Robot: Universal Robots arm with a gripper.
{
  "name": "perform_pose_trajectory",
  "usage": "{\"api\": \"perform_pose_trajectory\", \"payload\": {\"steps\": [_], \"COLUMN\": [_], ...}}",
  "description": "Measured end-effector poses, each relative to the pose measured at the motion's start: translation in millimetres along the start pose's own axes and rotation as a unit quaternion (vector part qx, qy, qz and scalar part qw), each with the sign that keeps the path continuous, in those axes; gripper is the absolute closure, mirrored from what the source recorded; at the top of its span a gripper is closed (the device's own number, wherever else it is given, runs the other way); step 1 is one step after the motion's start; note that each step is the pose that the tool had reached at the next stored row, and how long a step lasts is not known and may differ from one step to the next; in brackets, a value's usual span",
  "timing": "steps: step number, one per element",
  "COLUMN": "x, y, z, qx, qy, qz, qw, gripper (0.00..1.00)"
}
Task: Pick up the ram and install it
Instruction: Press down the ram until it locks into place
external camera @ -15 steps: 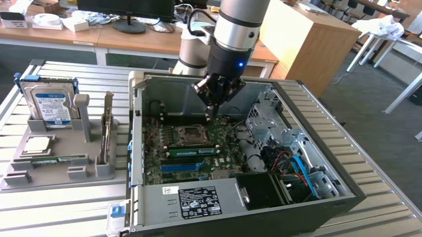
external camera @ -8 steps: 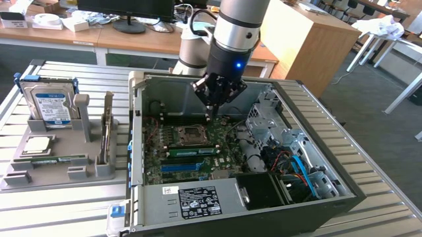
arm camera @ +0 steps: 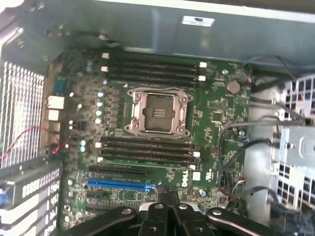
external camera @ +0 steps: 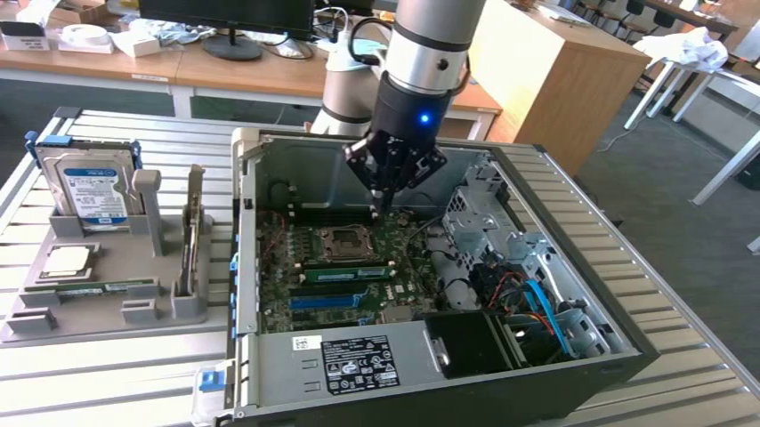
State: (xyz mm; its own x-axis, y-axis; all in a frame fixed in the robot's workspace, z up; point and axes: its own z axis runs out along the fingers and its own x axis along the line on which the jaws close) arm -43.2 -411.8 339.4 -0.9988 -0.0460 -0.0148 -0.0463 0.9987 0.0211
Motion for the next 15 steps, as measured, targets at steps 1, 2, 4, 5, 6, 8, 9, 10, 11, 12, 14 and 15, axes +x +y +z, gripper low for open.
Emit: {"api": "perform_pose_trajectory", "payload": {"steps": [1, 2, 4, 5, 6, 8, 9, 10, 11, 12, 14, 15], "x": [0.0, 0.0, 0.0, 0.0, 0.0, 0.0, 0.0, 0.0, 0.0, 0.0, 1.1, 2.4], "y": [0.0, 0.0, 0.0, 0.1, 0.1, 0.1, 0.2, 0.2, 0.1, 0.2, 0.3, 0.3], "z": [0.2, 0.3, 0.6, 0.6, 0.6, 0.6, 0.6, 0.6, 0.6, 0.6, 0.6, 0.6], "qx": [0.0001, 0.0003, 0.0005, 0.0005, 0.0005, 0.0005, 0.0005, 0.0005, 0.0005, 0.0005, 0.0005, 0.0005], "qy": [-0.0002, -0.0004, -0.0007, -0.0008, -0.0008, -0.0008, -0.0008, -0.0008, -0.0008, -0.0008, -0.0009, -0.0008], "qz": [0.010, 0.019, 0.035, 0.037, 0.037, 0.037, 0.037, 0.037, 0.037, 0.037, 0.037, 0.037], "qw": [1.0000, 0.9998, 0.9994, 0.9993, 0.9993, 0.9993, 0.9993, 0.9993, 0.9993, 0.9993, 0.9993, 0.9993], "gripper": [0.90, 0.90, 0.90, 0.90, 0.90, 0.90, 0.90, 0.90, 0.90, 0.90, 0.90, 0.90]}}
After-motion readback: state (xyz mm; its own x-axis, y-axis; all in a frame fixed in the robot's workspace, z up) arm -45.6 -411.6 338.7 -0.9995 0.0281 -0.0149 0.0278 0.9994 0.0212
